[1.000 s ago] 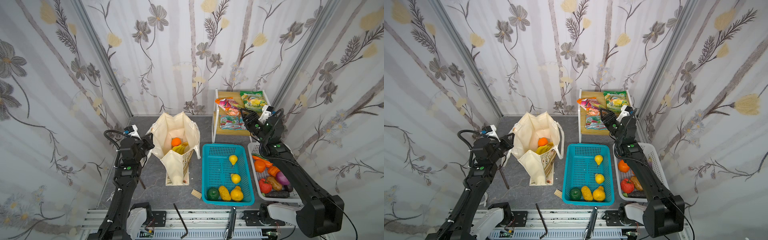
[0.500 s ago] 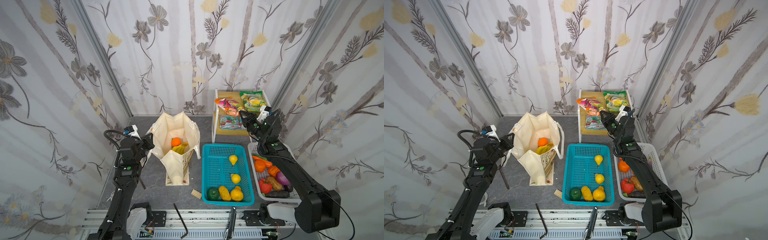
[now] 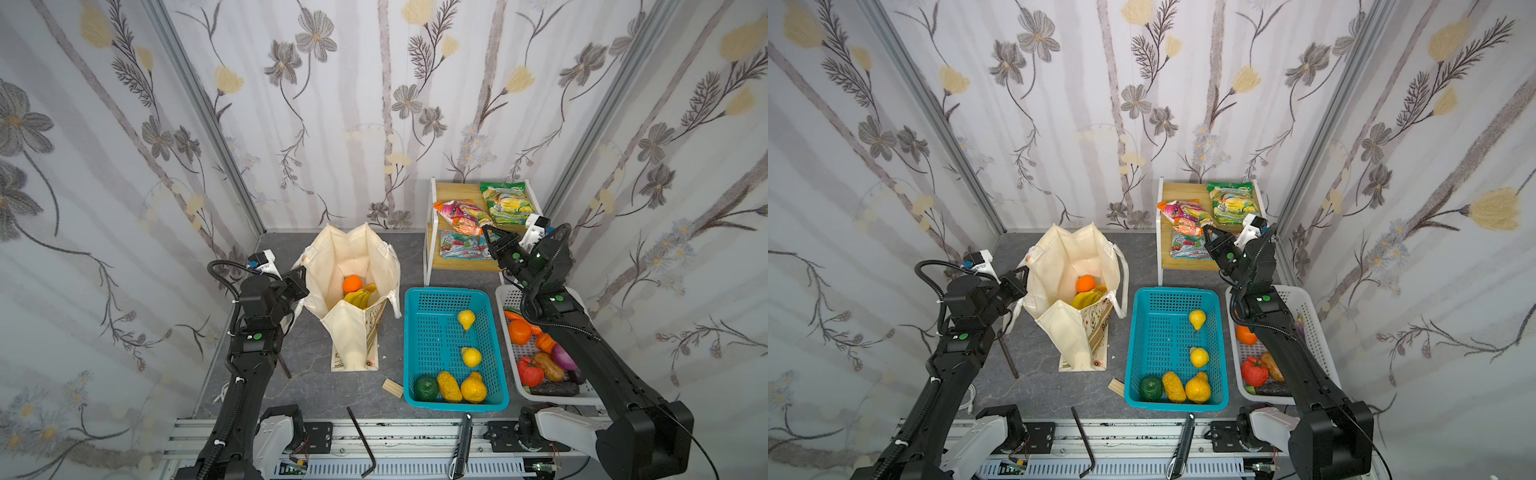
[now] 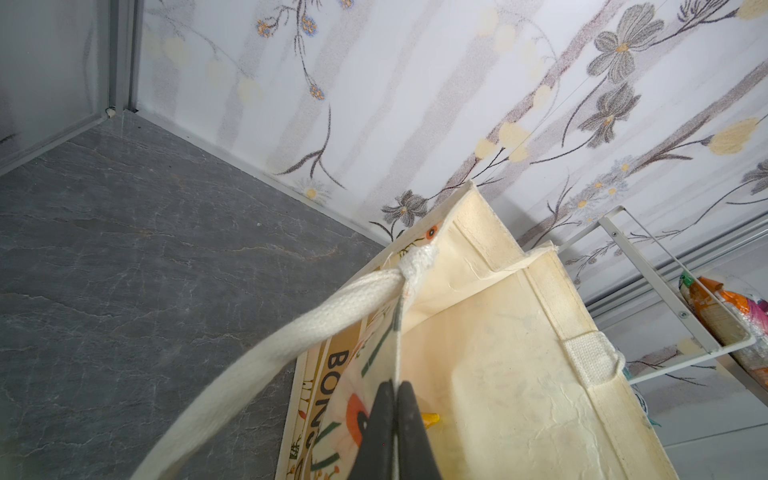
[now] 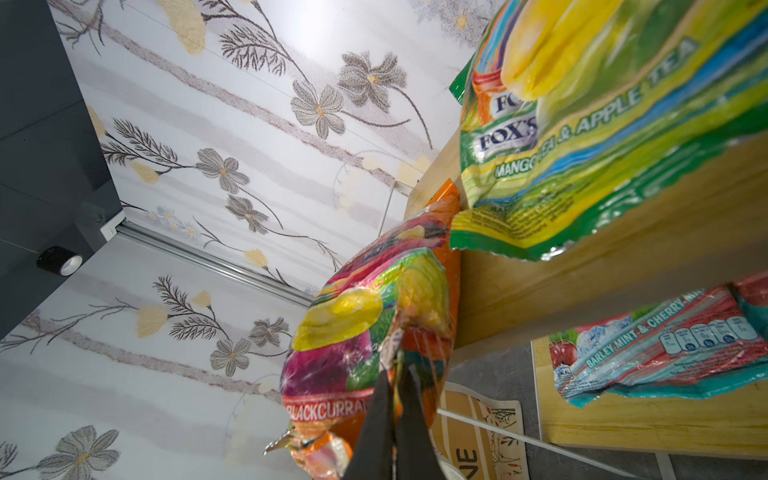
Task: Place the food into the grocery bag and tie it
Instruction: 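Close the right gripper on the multicolour fruit candy packet on the shelf, then pull the candy packet off the shelf and carry it over the bag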
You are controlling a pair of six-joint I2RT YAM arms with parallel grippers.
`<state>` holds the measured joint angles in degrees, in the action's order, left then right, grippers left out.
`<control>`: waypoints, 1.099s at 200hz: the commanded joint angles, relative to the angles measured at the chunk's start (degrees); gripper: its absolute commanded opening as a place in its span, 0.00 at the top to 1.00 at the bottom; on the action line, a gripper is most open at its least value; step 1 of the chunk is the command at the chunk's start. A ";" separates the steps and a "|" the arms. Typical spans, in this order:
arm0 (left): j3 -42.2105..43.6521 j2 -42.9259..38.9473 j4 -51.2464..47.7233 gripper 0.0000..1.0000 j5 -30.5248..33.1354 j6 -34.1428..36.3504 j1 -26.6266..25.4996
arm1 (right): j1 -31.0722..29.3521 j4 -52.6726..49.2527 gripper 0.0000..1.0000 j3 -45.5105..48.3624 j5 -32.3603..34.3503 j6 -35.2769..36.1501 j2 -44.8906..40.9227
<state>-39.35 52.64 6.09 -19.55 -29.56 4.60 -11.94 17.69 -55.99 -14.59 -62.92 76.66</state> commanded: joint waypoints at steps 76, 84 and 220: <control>-0.11 -0.43 2.53 1.00 -0.13 0.21 0.06 | -0.04 2.17 0.41 0.46 0.62 -1.07 0.95; -0.11 -0.44 2.53 1.00 -0.13 0.21 0.07 | -0.01 2.17 0.42 0.15 0.23 -1.15 1.63; -0.28 -0.52 2.53 1.00 -0.57 0.03 0.12 | -0.38 2.48 1.00 1.02 -1.13 -1.55 -0.93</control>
<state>-39.35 52.45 5.93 -19.75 -29.56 4.60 -12.01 18.50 -54.63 -15.07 -64.20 76.51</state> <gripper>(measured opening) 0.051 0.049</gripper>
